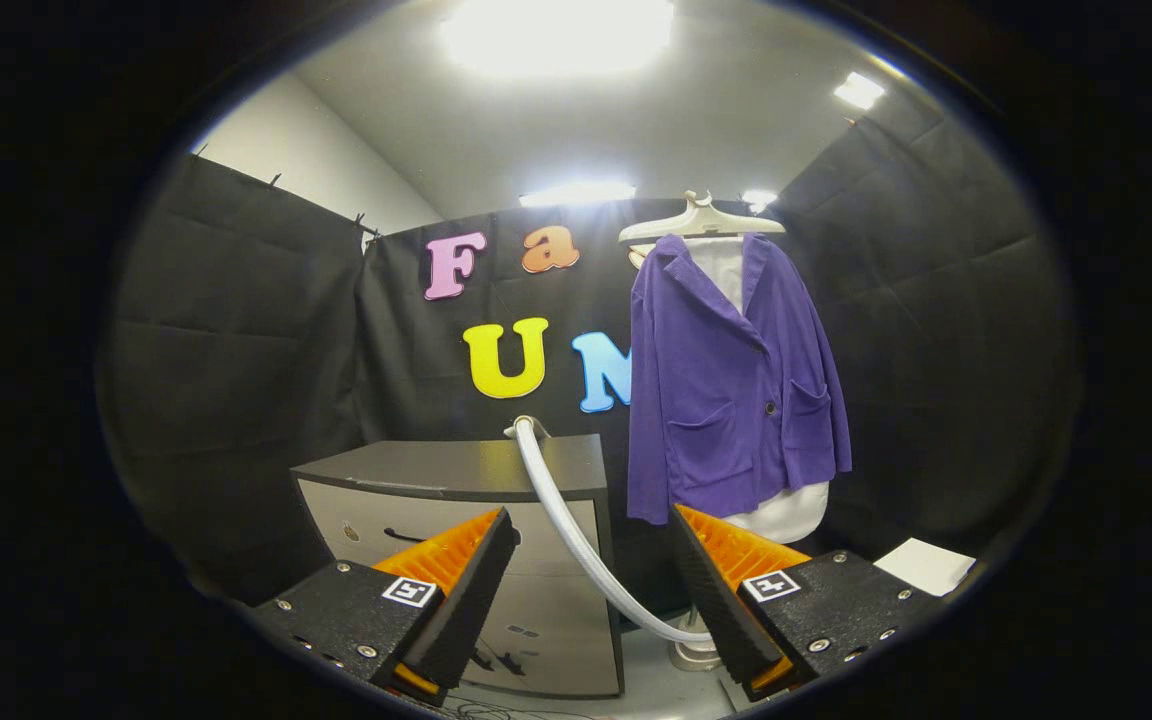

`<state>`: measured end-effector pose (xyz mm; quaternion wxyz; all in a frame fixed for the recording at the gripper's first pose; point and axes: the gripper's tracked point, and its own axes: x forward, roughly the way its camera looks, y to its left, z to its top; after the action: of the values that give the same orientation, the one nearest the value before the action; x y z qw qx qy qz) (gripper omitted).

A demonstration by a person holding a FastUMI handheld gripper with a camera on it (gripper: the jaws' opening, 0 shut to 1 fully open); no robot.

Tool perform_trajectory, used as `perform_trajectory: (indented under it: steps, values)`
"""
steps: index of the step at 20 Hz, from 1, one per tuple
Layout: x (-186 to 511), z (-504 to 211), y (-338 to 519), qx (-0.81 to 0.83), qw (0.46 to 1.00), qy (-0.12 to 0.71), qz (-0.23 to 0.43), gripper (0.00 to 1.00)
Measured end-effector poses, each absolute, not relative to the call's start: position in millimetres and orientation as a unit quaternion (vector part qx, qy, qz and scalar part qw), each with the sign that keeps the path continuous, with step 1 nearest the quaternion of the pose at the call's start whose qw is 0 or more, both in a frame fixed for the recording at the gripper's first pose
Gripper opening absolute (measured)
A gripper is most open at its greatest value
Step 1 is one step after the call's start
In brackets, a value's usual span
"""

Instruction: Iron the clothes twice with a garment steamer, once on the left side and once on the right side.

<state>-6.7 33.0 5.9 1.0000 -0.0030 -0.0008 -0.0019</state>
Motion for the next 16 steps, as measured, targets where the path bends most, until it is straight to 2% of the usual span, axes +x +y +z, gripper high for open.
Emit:
perform_trajectory:
  steps: [7,16]
  values:
    - [33.5,72.6,56.9,0.001,0.999,-0.015,0.038,0.95]
    - [135.3,139.8,88.5,-0.018,0.995,0.012,0.102,0.94]
